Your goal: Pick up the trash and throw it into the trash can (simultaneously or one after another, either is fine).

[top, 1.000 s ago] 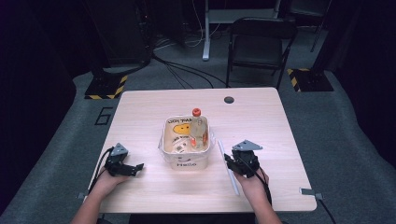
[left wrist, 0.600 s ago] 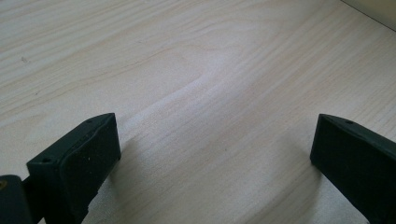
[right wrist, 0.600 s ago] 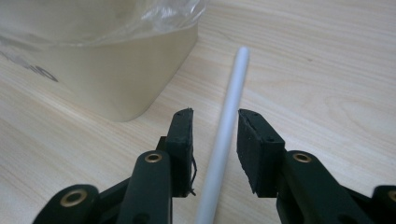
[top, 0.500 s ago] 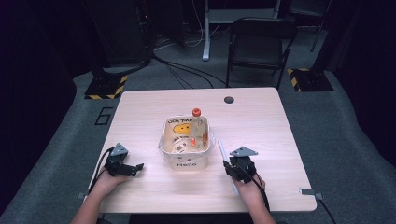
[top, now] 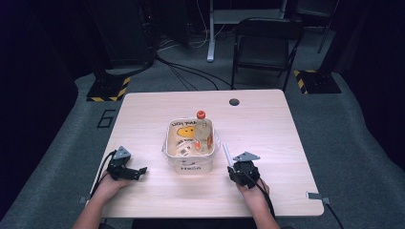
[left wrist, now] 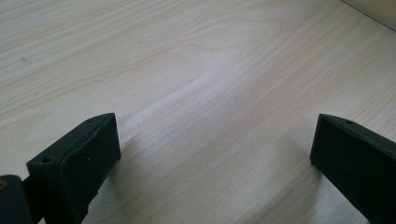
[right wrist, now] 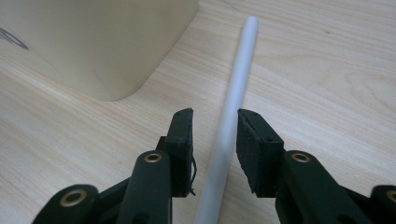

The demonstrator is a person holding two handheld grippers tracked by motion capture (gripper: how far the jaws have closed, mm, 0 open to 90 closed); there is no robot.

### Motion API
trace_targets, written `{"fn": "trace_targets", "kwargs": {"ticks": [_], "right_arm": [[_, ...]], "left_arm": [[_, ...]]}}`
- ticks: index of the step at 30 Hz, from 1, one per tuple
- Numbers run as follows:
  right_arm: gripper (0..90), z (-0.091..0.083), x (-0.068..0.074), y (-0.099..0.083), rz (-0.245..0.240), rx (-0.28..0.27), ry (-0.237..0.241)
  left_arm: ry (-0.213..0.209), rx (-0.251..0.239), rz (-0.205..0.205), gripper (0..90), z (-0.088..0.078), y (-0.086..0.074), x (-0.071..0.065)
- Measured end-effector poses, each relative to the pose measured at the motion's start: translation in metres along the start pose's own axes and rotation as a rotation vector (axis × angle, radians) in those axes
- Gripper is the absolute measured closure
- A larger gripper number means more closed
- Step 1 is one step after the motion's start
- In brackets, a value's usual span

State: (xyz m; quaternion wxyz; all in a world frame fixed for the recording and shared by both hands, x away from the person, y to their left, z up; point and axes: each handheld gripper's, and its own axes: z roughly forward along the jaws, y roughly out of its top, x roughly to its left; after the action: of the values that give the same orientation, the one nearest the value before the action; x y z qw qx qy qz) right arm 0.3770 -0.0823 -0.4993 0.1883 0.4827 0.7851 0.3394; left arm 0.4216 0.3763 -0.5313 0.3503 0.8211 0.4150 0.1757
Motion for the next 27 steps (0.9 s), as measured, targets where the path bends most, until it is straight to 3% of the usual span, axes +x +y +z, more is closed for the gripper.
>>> {"fn": "trace_targets", "kwargs": {"ticks": [27], "right_arm": [[73.2,0.013,-0.004,-0.004,0.008,0.074,-0.028]], "left_arm": [[0.0,0.0,-0.001,1.4,0.0,0.0,0.0]]}}
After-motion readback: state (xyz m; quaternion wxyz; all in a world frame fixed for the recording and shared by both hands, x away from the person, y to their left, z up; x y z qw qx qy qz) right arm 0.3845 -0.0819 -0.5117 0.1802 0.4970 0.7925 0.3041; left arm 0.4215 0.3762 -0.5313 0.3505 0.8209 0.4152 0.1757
